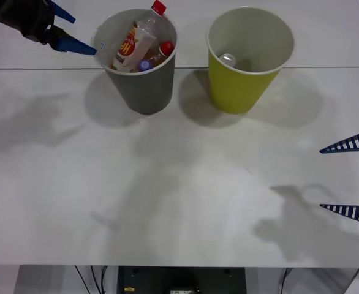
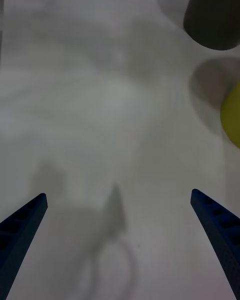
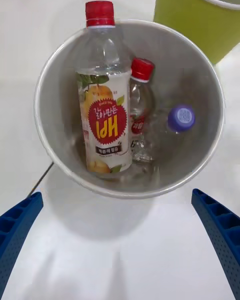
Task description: Put the can into the green bin and the plastic bottle into the gray bin
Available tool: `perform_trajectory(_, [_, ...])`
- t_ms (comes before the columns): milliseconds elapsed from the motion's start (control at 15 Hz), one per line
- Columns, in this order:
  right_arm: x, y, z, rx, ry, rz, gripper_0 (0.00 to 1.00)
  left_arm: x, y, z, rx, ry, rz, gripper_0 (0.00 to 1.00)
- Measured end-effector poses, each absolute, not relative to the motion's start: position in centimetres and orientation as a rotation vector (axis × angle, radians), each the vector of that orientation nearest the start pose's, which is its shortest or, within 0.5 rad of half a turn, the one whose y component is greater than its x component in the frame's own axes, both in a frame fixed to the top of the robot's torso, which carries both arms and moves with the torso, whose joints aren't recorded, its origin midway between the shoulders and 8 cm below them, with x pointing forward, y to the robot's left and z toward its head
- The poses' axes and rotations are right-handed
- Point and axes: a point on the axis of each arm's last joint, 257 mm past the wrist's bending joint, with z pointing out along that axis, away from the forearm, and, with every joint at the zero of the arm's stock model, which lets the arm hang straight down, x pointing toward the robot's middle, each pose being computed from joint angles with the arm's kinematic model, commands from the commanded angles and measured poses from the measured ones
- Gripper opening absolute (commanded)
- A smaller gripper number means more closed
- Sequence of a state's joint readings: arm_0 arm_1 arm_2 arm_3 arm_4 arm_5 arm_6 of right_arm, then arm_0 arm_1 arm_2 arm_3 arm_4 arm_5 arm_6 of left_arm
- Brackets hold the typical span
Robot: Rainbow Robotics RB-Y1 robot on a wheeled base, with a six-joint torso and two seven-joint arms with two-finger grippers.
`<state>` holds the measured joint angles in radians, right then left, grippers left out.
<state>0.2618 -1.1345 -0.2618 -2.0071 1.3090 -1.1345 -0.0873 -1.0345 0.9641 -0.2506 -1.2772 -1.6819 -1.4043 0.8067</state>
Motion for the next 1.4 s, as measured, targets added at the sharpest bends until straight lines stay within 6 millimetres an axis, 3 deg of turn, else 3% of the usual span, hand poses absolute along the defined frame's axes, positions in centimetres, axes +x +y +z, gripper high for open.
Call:
perform_trajectory(267, [34.1,-28.6,-16.7,-1.634,1.596,0.209,1.0,53.4,26.6,-3.0,1.395,1.835,-0.192,1.0])
perform_trajectory(533, [34.1,-28.6,-16.7,-1.634,1.596,0.209,1.0,48.9,29.1,-6.7,1.547,1.72,-0.136,1.0])
perform_trajectory(1400, [34.1,-28.6,-16.7,-1.634,1.596,0.209,1.0,36.5,31.2,-13.4,1.682,1.533,-0.233,1.0])
